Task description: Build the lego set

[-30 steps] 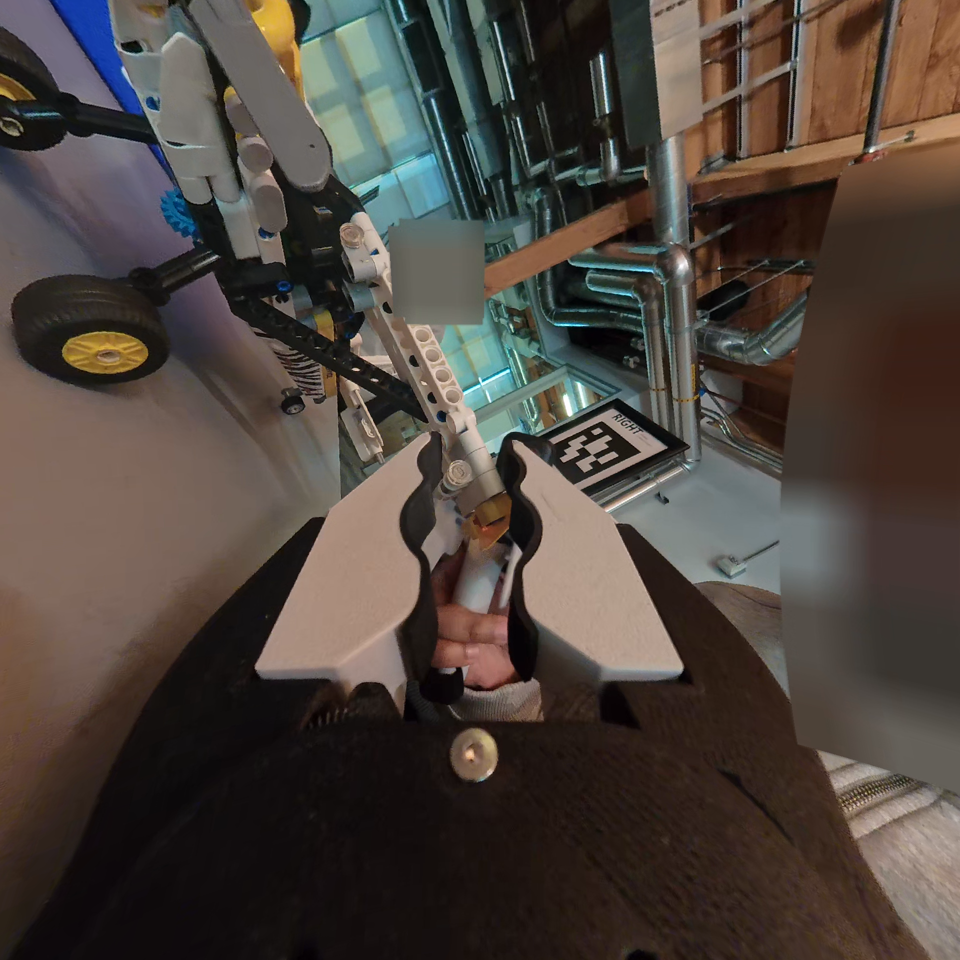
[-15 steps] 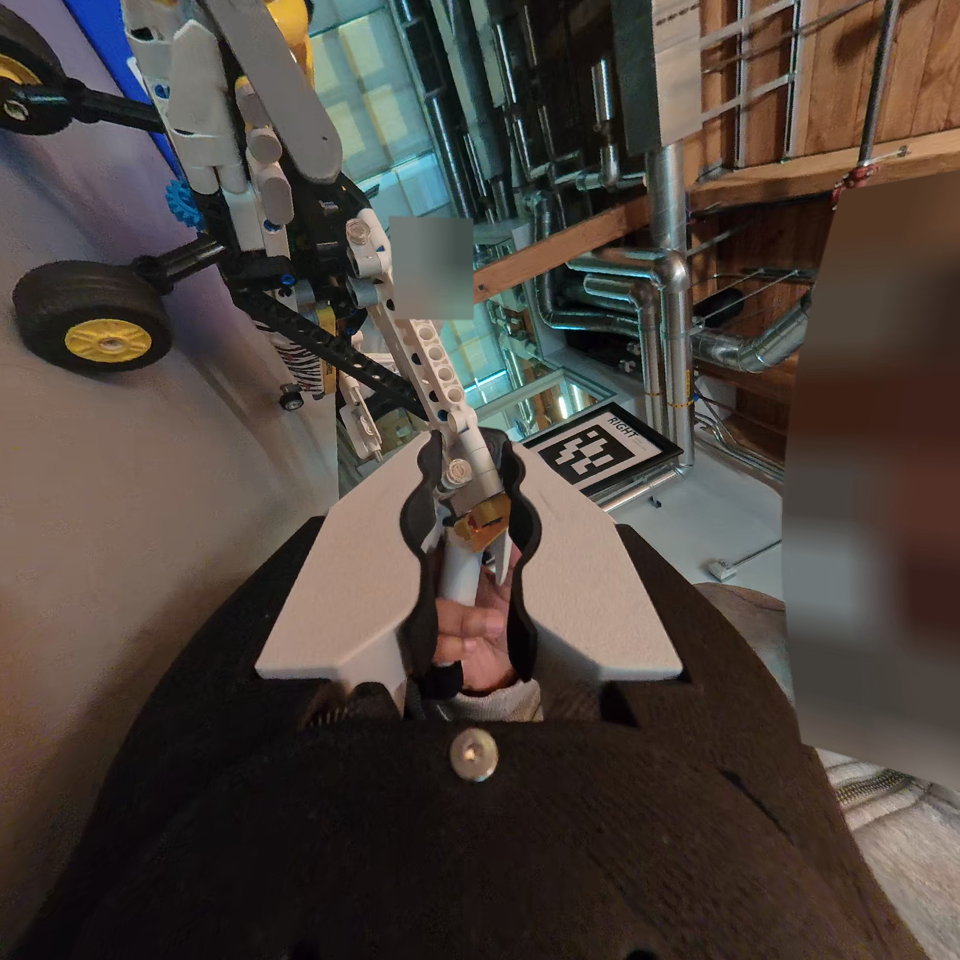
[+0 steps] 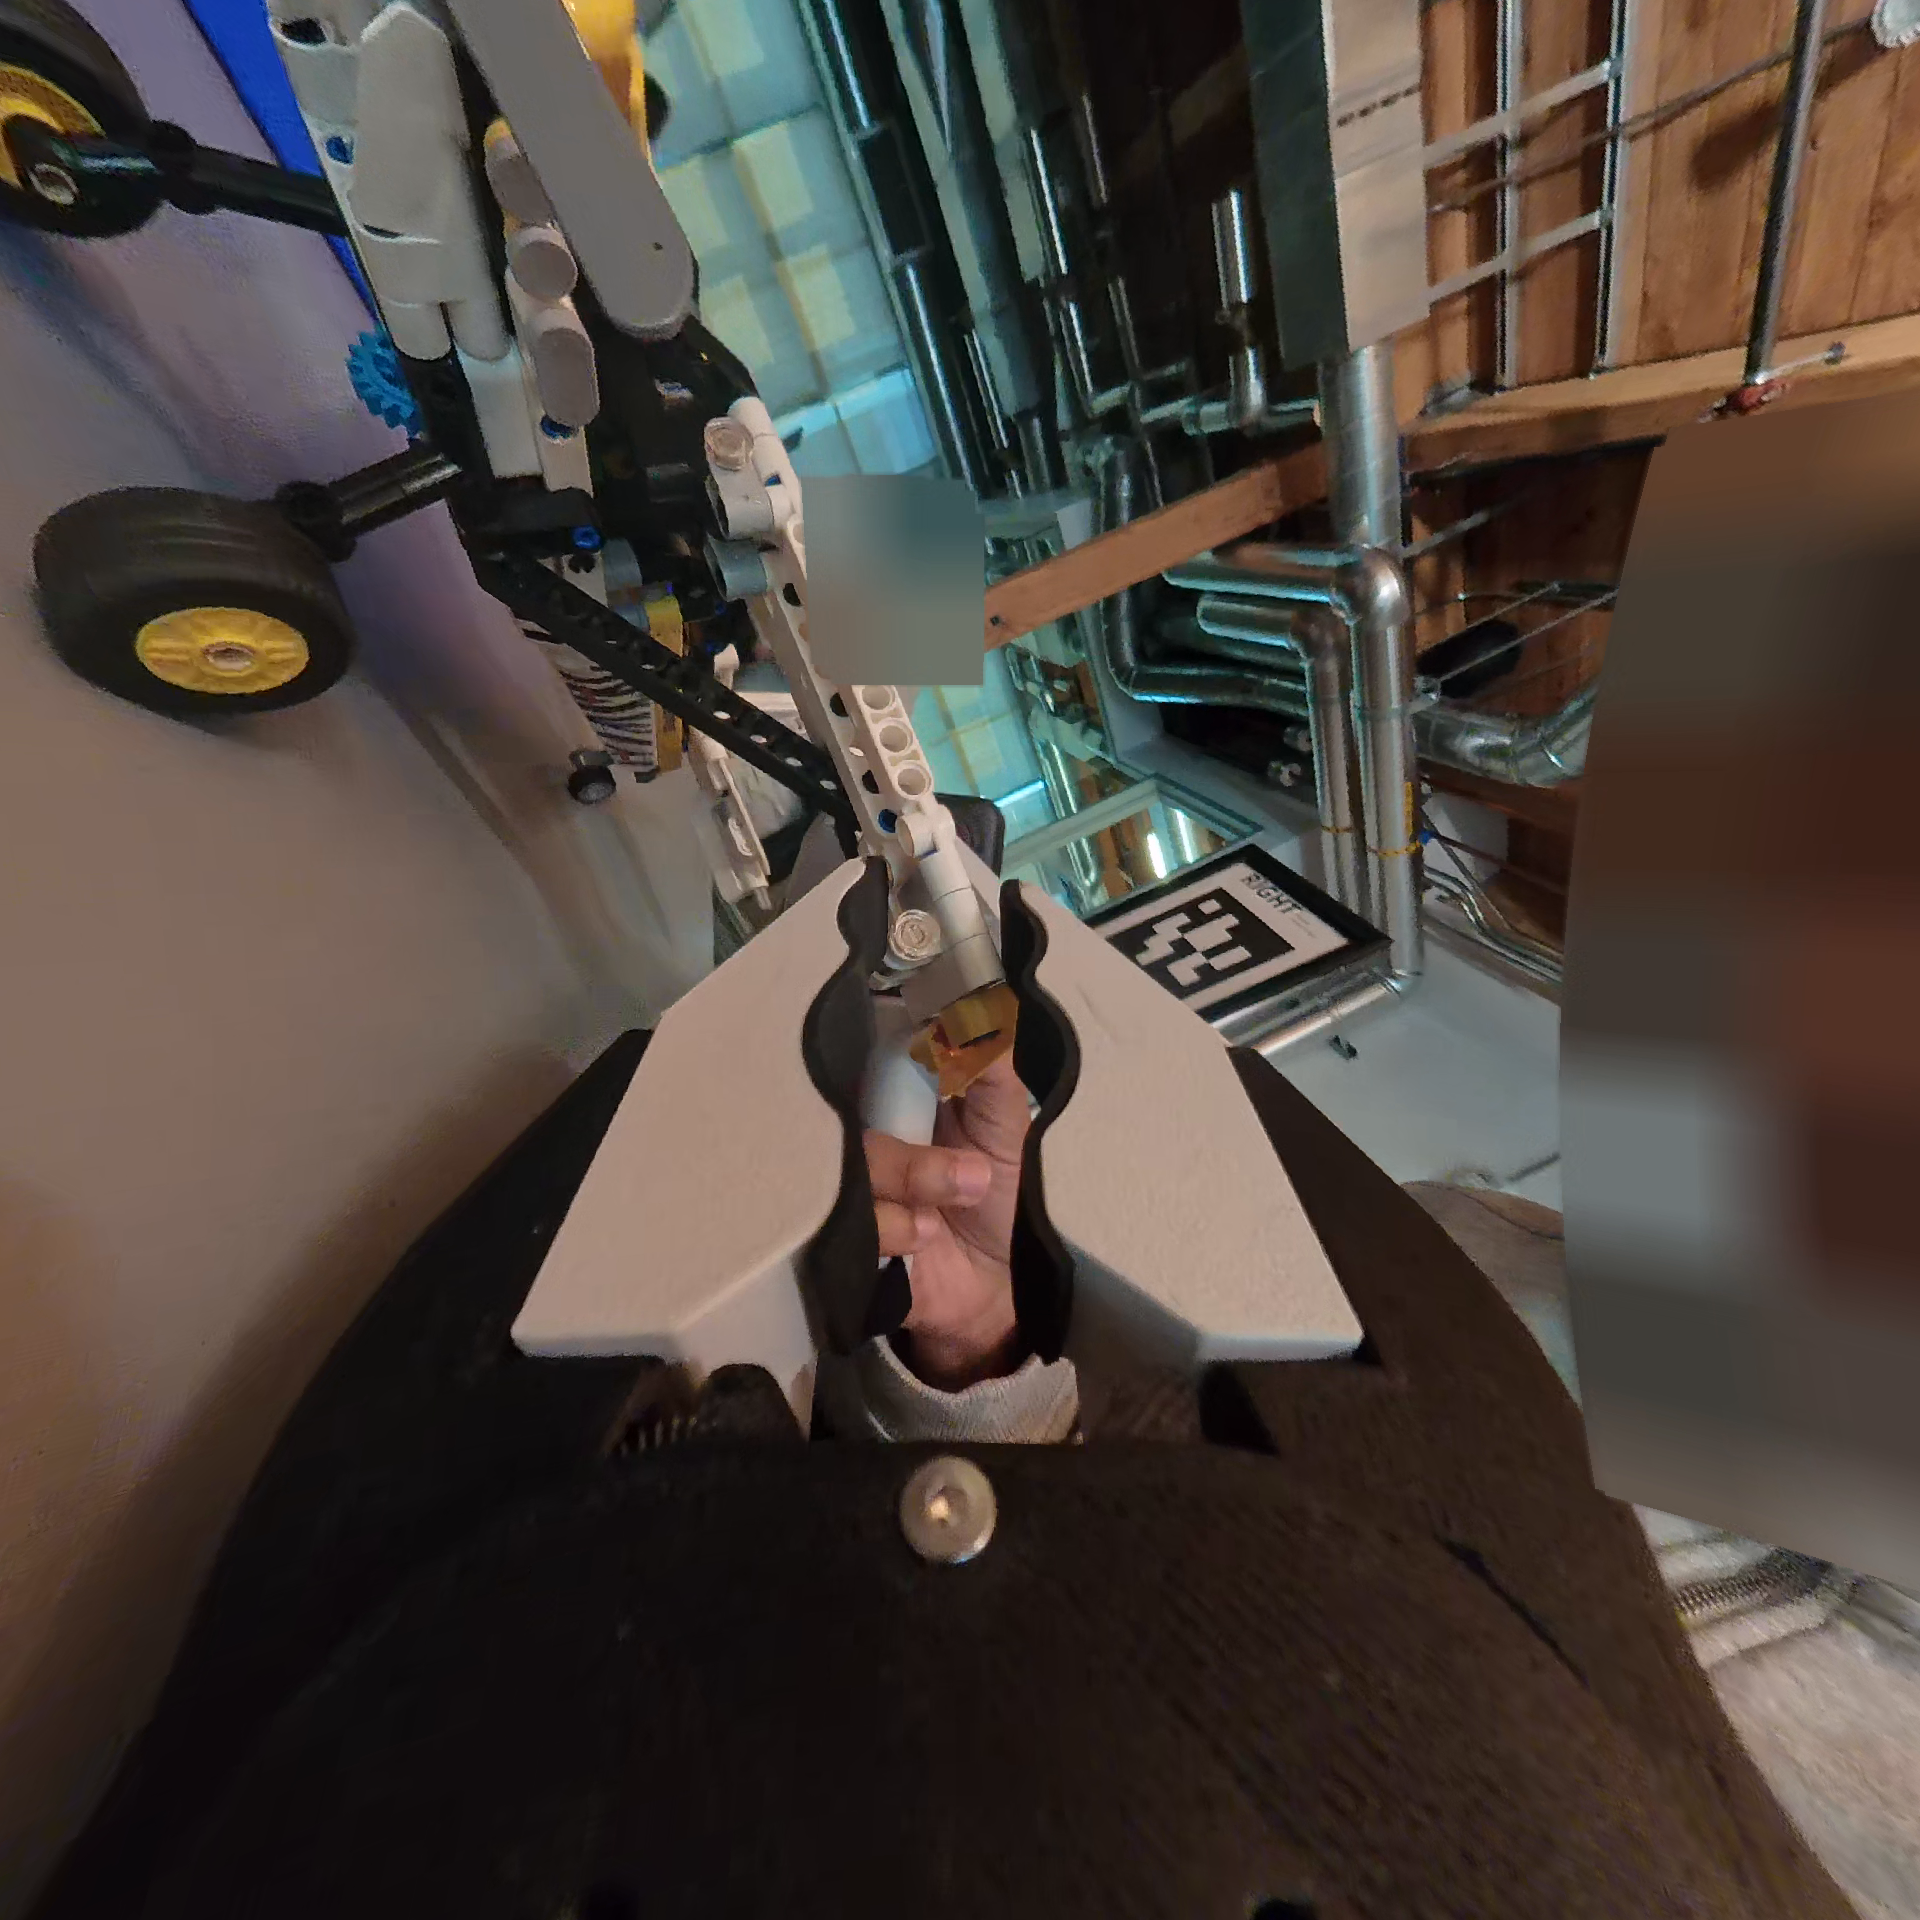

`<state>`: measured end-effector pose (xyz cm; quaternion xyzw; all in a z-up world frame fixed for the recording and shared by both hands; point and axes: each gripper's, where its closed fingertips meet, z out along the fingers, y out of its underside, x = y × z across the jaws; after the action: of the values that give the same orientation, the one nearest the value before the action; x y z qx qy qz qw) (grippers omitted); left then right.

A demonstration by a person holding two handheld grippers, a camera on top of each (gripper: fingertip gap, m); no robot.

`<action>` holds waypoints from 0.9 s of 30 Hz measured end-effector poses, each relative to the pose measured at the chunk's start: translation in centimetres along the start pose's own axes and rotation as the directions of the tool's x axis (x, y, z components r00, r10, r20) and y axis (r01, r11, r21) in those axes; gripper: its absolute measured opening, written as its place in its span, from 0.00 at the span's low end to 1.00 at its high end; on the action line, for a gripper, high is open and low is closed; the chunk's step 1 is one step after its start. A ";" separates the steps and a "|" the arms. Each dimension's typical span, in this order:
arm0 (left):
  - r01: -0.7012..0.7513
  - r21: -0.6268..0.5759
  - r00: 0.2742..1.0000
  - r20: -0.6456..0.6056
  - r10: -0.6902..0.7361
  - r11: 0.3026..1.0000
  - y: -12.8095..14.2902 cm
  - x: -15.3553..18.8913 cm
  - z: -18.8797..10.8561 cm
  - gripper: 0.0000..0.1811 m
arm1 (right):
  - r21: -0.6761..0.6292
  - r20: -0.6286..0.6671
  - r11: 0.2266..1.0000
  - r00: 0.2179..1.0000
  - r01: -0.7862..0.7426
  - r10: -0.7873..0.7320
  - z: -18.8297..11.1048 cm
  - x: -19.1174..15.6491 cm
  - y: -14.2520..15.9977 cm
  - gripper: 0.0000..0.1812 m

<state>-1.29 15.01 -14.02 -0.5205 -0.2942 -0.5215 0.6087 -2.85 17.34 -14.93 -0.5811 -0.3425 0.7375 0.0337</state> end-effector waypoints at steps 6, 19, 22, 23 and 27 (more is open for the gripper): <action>0.002 0.099 0.999 0.037 -0.006 0.995 -1.9 -0.4 -1.9 0.10 | -0.148 0.050 0.987 0.997 0.067 -0.060 3.3 0.2 0.5 0.06; 0.004 -0.011 0.999 0.049 -0.003 1.000 -3.7 -0.6 -2.5 0.15 | -0.168 0.064 0.984 0.997 0.057 -0.047 2.6 0.4 0.2 0.06; 0.030 -0.046 0.999 0.027 -0.028 0.999 -3.7 -0.8 -1.4 0.14 | -0.176 0.097 0.984 0.995 -0.018 0.036 2.9 0.3 0.7 0.06; 0.036 -0.055 0.999 0.032 -0.034 0.998 -3.7 -1.0 -1.3 0.11 | -0.171 0.105 0.984 0.992 -0.052 0.071 2.9 0.3 0.7 0.06; 0.055 -0.038 0.998 0.027 -0.054 0.998 -4.1 -1.2 -1.2 0.09 | -0.158 0.124 0.972 0.973 -0.175 0.195 3.0 0.5 0.6 0.05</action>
<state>-5.69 14.57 -14.08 -0.5305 -0.3061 -0.5368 0.5803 -5.41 15.69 -15.37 -0.5586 -0.3412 0.7491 -0.1018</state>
